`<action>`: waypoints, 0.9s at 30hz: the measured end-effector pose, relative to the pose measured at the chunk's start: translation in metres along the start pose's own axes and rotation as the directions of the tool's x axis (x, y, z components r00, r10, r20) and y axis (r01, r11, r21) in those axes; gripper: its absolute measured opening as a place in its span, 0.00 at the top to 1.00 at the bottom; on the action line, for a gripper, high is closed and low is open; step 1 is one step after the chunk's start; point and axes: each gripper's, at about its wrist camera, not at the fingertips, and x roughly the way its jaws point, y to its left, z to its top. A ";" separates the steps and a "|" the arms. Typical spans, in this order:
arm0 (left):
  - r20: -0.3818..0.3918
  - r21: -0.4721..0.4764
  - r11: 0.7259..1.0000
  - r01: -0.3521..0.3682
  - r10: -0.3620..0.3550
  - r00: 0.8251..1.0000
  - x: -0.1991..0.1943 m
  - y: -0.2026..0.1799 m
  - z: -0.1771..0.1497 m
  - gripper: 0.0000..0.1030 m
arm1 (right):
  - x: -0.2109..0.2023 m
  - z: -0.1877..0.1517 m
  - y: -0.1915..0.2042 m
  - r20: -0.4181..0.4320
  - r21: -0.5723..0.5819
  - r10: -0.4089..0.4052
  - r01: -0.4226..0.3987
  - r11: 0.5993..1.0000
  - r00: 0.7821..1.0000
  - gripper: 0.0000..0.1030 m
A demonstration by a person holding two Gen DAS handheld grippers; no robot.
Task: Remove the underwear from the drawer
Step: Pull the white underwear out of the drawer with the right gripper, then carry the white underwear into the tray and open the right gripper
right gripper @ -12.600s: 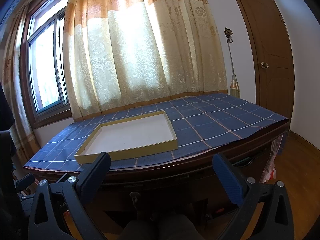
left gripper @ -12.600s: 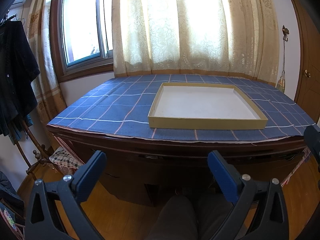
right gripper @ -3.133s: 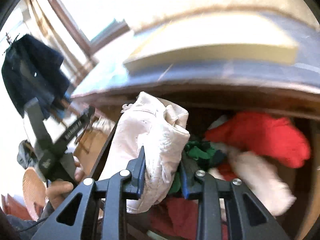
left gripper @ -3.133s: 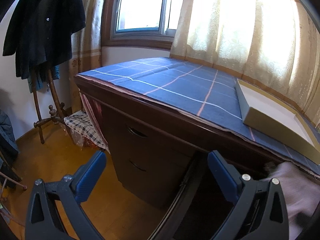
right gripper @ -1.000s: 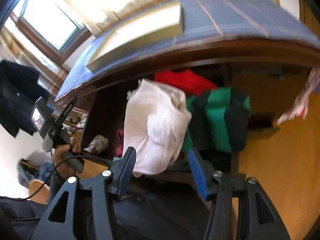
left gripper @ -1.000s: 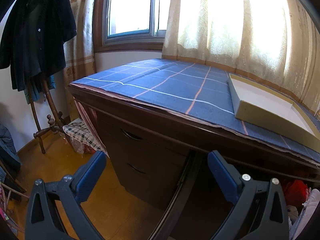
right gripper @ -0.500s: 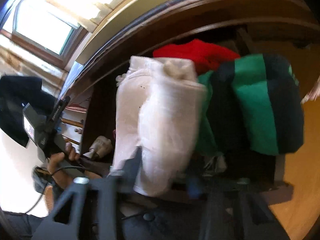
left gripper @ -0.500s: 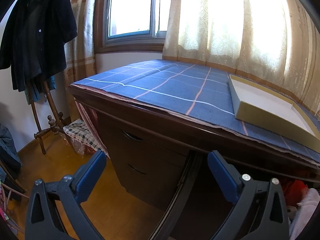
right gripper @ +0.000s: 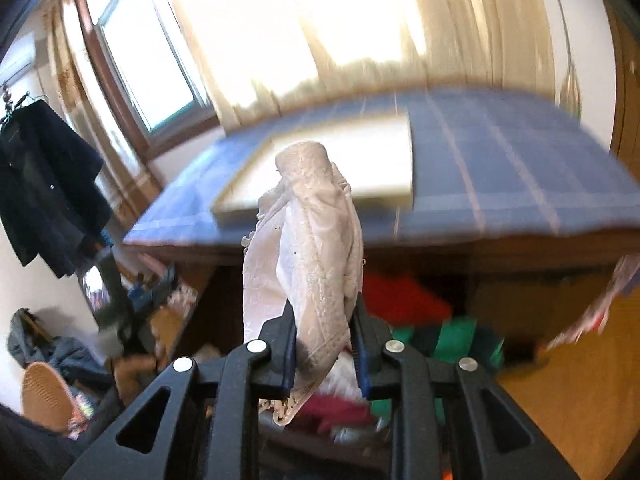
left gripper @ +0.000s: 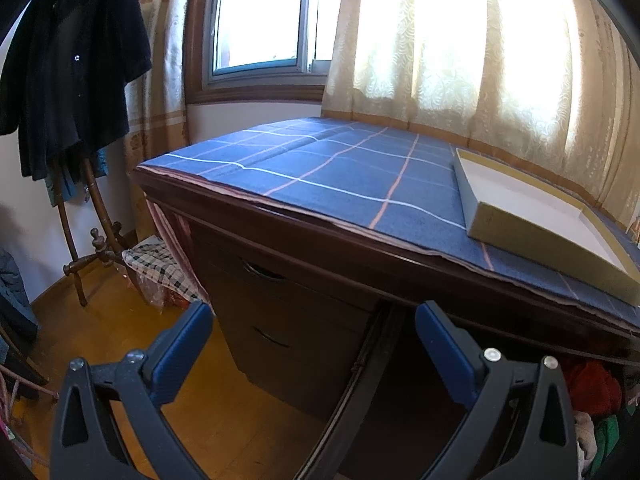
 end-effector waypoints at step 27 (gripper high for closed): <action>-0.041 0.055 0.998 0.043 -0.041 0.998 0.006 -0.011 0.000 0.00 | 0.233 0.108 0.082 0.346 -0.654 -0.540 0.610 0.448 0.767 0.18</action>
